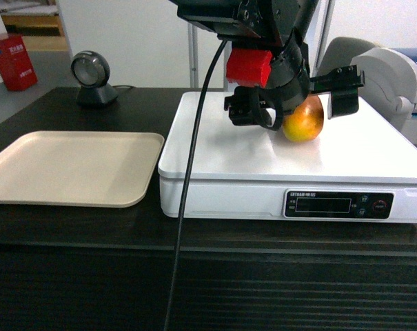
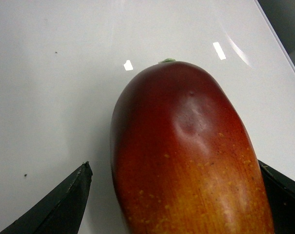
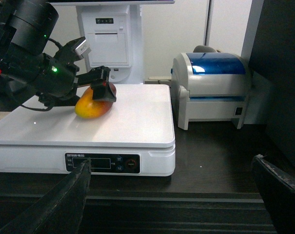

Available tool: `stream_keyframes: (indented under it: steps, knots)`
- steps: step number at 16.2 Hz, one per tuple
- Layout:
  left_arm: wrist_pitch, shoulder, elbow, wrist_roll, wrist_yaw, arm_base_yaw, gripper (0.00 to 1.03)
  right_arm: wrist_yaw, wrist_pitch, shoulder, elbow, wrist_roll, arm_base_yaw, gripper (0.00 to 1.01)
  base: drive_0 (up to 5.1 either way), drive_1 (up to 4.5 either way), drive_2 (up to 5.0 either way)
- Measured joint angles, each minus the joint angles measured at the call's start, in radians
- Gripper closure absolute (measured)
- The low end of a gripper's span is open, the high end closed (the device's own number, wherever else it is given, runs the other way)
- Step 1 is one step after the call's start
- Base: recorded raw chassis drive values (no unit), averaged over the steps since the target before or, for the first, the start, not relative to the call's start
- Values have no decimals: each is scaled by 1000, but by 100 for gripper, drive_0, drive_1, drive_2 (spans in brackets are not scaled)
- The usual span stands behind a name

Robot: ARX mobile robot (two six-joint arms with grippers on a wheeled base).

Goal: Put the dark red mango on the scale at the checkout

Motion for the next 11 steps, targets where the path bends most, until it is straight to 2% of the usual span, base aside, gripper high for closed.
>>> stream_keyframes:
  steps: [3,4,6,8,9,10,11]
  knots:
    - [101,-70,-91,85,-25,-12,5,0,0,0,0,0,0,3,0,0,0]
    - [145,-113,-129,124,-39,-18,5,0,0,0,0,0,0,3,0,0,0]
    - [234,-204,-209,226,-35,-29,5,0,0,0,0,0,0,3,0,0,0]
    - [299,-291,-314,325,5,-32,5,0,0,0,0,0,0,3,0,0,0]
    - [343,-336,-390,391,29,-30,5,0,0,0,0,0,0,3,0,0,0]
    - [402,-380,-476,451,71,-23,5,0,0,0,0,0,0,3,0,0,0]
    - [439,-421,-545,488,129,-13,5,0,0,0,0,0,0,3,0,0,0]
